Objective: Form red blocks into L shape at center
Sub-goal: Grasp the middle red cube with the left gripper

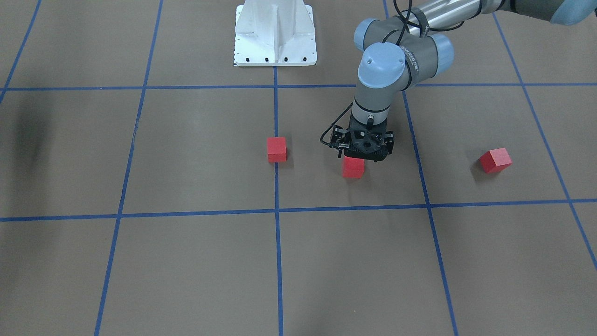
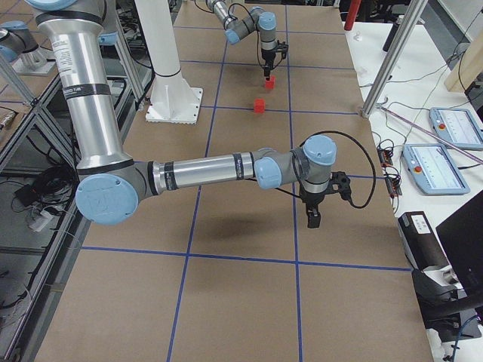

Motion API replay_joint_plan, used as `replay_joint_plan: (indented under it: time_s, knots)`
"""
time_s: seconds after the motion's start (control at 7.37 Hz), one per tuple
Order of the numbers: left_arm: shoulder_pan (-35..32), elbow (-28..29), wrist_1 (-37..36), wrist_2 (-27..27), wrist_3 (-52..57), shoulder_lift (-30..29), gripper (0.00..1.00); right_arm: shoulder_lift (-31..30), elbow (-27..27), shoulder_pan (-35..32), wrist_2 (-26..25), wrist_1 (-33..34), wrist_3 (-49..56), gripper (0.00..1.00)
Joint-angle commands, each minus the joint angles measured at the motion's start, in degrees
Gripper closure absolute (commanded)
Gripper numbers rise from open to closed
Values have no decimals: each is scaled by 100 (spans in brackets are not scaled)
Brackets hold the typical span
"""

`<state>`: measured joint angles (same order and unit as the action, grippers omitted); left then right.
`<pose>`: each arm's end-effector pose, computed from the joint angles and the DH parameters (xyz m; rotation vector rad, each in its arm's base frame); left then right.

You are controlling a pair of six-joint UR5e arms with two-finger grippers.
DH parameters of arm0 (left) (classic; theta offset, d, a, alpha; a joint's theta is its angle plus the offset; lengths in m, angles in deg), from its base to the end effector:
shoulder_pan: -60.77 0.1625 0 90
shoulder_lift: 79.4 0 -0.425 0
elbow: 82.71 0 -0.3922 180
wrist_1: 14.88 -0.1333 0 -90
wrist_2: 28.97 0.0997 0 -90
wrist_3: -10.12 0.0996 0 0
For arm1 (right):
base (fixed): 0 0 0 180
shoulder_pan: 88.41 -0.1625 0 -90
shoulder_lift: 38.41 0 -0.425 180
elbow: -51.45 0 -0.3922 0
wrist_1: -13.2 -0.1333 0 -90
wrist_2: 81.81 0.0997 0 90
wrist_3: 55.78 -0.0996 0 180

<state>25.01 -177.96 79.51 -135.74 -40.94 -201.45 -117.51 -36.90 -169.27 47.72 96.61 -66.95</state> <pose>0.4870 -0.4795 0.2900 0.2161 0.7443 0.1592 -0.0238 -0.5880 0.5635 0.1403 -0.7213 -0.0615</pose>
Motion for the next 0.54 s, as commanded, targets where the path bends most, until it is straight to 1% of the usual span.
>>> replay_joint_plan:
  time_s: [0.0, 0.27, 0.41]
  knots:
    - [8, 164, 263, -2, 123, -3, 0, 0, 20, 0, 2, 0, -8, 1]
    - [-1, 314, 396, -2, 0, -3, 0, 0, 29, 0, 2, 0, -8, 1]
    - [8, 401, 440, -2, -270, -12, 0, -9, 29, 0, 2, 0, -8, 1]
